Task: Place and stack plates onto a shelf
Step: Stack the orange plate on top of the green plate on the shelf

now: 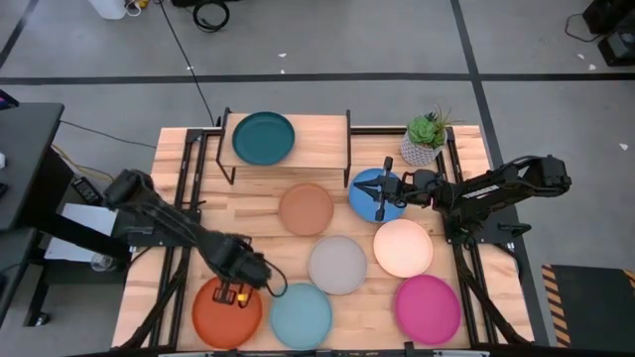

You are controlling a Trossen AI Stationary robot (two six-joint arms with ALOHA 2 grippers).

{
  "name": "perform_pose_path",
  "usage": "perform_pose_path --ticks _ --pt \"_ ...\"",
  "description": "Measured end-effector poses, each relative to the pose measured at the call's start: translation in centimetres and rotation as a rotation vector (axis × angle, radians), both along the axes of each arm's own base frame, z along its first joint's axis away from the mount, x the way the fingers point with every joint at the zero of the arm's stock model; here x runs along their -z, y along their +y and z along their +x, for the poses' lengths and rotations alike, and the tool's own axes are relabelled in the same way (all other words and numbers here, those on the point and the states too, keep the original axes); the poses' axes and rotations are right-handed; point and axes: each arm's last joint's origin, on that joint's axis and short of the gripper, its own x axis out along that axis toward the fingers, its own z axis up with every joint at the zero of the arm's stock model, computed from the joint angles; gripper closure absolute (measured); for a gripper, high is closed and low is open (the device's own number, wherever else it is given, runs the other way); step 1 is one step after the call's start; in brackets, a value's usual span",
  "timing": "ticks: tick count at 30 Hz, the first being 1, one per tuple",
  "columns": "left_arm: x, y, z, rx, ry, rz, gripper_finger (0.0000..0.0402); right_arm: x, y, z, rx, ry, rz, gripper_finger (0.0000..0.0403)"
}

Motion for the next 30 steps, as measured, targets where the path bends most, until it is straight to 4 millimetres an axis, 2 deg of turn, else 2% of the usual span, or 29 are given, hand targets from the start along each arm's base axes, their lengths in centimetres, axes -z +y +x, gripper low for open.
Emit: perform_pose_path --ticks 5,10,14,18,22,26,30 --pt "-4.0 2.8 -1.2 -0.148 -0.178 -0.016 0.0390 0.0 0.0 0.0 0.000 0.001 0.000 0.0383" --pt "-7.6 6.7 -2.9 -0.411 -0.365 0.007 0.0390 0.0 0.0 0.0 -0.001 0.002 0.000 0.0383" --pt "-9.6 10.3 -4.4 -0.722 -0.479 0.043 0.0390 0.0 0.0 0.0 0.000 0.002 0.000 0.0383" --pt "-10.7 13.6 -5.6 -0.974 -0.543 0.075 0.0390 0.0 0.0 0.0 -0.001 0.002 0.000 0.0383" --pt "-12.2 16.2 -6.0 -1.091 -0.609 0.096 0.0388 0.0 0.0 0.0 -0.001 0.002 0.000 0.0383" --pt "-15.2 18.4 -6.1 -1.148 -0.711 0.149 0.0388 0.0 0.0 0.0 -0.001 0.002 0.000 0.0383" --pt "-17.5 20.9 -6.6 -1.250 -0.701 0.211 0.0388 0.0 0.0 0.0 0.000 0.002 0.000 0.0383"
